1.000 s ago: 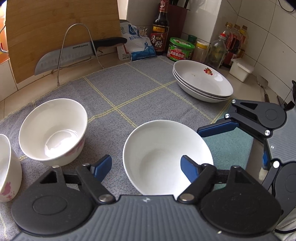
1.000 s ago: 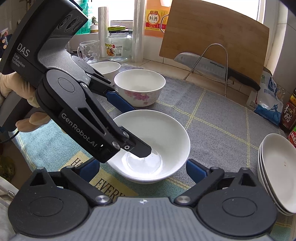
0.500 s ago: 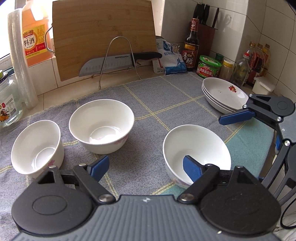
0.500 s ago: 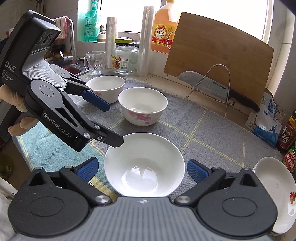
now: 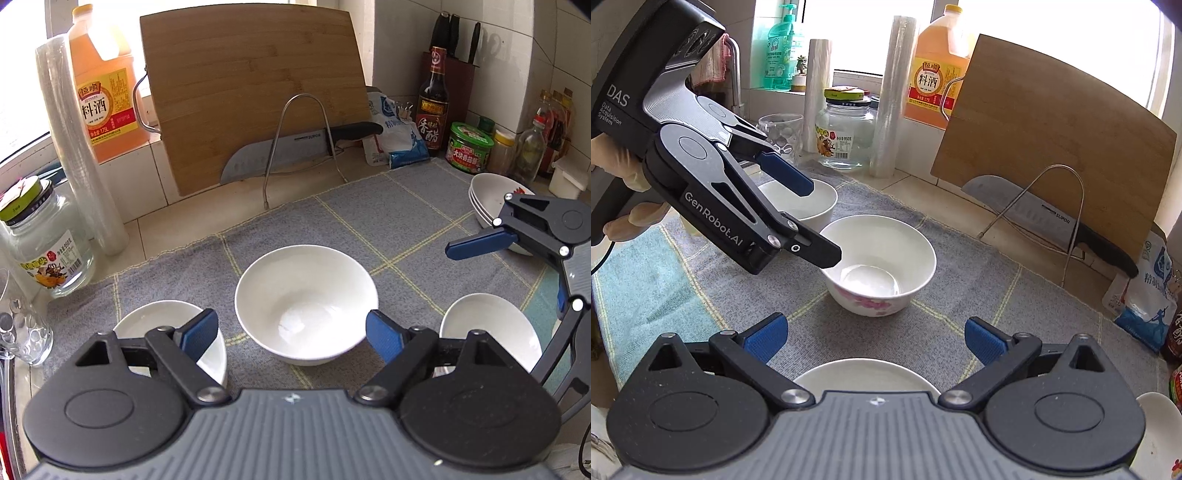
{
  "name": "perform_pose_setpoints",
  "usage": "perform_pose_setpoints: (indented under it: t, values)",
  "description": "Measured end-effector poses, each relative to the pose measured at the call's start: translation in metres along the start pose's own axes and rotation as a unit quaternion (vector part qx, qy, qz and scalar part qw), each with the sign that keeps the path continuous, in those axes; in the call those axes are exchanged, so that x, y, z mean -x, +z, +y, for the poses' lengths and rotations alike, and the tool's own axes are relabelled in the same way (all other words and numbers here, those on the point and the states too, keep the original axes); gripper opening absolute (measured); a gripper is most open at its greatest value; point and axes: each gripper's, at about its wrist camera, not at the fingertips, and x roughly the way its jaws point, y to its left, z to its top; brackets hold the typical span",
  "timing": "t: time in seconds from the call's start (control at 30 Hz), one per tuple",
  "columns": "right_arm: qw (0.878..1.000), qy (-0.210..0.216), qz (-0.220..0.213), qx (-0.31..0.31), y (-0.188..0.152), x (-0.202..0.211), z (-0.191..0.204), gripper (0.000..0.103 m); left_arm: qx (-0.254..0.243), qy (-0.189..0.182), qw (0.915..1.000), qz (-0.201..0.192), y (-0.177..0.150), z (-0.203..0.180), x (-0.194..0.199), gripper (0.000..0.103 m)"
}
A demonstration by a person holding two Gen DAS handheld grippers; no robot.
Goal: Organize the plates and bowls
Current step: 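Carry the white bowl with the left tool over the pink-flower bowl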
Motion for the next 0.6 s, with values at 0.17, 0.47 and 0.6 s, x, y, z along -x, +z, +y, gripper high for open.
perform_pose_setpoints:
  t: [0.17, 0.47, 0.6]
  values:
    - [1.0, 0.01, 0.017, 0.002, 0.006, -0.025, -0.004, 0.103, -0.012, 0.0, 0.9998, 0.015, 0.007, 0.013, -0.026, 0.087]
    - [0.999, 0.022, 0.04, 0.007, 0.012, -0.057, -0.01, 0.103, -0.021, -0.024, 0.9986, 0.043, 0.019, 0.022, -0.057, 0.083]
    - [0.998, 0.028, 0.05, 0.015, 0.017, -0.066, -0.012, 0.103, -0.017, -0.033, 0.9976, 0.058, 0.018, 0.022, -0.066, 0.073]
